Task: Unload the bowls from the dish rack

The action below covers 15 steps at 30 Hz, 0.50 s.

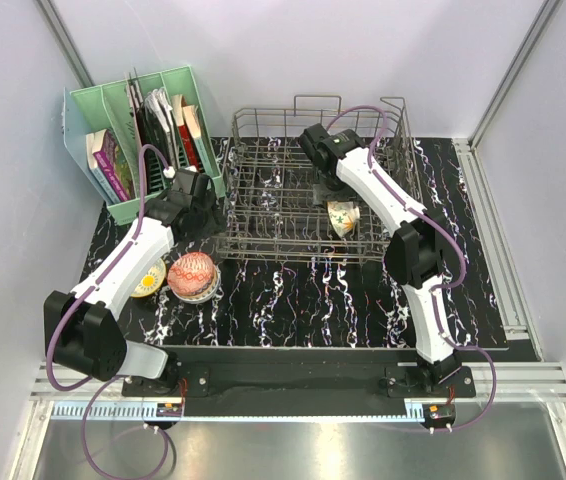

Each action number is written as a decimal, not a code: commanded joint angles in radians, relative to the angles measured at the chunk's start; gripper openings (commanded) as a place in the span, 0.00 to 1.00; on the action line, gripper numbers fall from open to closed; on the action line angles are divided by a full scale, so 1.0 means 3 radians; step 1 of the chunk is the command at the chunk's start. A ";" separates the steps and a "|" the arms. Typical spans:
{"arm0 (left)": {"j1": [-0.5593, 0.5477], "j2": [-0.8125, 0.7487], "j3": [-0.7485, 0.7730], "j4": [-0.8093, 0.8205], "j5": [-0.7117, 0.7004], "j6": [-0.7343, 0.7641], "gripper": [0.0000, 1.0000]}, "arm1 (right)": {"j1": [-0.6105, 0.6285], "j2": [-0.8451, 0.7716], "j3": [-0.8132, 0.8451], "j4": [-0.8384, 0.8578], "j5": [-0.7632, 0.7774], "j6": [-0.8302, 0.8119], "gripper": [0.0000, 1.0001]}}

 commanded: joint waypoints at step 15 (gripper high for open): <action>-0.0010 -0.0018 0.0008 0.0219 0.0132 0.0097 0.63 | 0.0008 -0.0448 -0.0688 -0.0975 0.0989 0.0284 0.32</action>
